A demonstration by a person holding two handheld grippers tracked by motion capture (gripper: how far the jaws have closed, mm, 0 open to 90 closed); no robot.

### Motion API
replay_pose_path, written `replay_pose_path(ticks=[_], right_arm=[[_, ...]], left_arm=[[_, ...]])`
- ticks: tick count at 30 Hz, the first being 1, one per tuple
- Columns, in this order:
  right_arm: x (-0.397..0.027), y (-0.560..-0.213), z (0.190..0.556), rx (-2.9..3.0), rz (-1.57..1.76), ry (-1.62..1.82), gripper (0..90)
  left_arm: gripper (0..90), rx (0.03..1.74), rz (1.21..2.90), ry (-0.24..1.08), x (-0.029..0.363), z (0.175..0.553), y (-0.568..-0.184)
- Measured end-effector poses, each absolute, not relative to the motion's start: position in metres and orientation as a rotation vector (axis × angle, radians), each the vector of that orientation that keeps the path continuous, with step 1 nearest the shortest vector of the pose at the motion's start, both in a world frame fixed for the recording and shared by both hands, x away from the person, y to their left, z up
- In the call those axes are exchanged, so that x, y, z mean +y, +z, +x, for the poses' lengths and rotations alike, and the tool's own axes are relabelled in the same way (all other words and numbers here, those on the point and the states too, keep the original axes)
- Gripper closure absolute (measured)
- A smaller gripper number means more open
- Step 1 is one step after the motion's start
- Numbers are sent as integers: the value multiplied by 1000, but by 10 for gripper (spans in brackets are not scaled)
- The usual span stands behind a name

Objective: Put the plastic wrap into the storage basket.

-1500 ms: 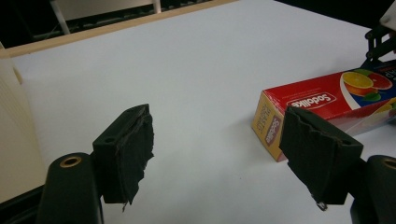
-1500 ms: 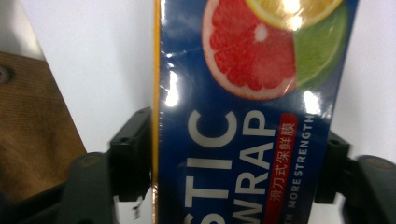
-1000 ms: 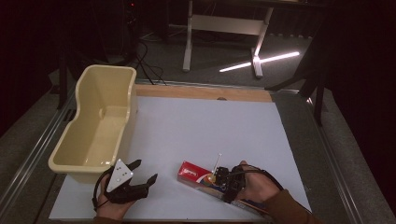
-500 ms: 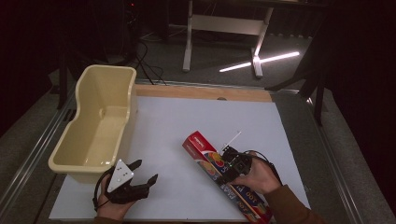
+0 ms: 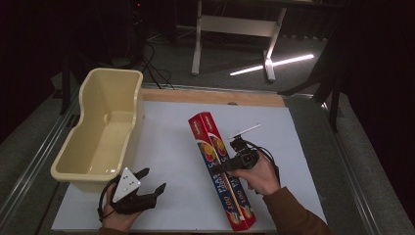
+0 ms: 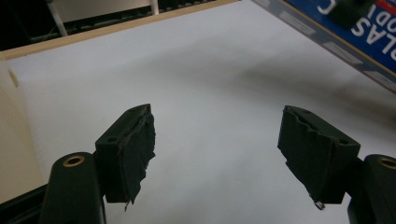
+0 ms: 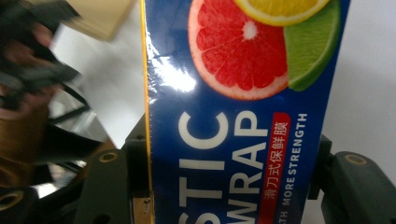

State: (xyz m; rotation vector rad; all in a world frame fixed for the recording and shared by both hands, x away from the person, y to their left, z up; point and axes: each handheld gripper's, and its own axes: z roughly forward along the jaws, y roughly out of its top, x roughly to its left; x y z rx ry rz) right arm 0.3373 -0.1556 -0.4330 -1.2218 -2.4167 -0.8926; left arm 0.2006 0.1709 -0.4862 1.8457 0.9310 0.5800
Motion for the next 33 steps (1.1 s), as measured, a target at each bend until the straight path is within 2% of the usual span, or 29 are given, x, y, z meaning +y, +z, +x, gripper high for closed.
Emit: replay_pose_path(ticks=[15, 33], right_arm=[[-123, -419, 350, -2215, -1217, -1038, 404], [-84, -385, 366, -2113, -1210, -1153, 403]], left_arm=[[278, 921, 1840, 585, 170, 199, -486], [276, 915, 1840, 583, 168, 200, -487]])
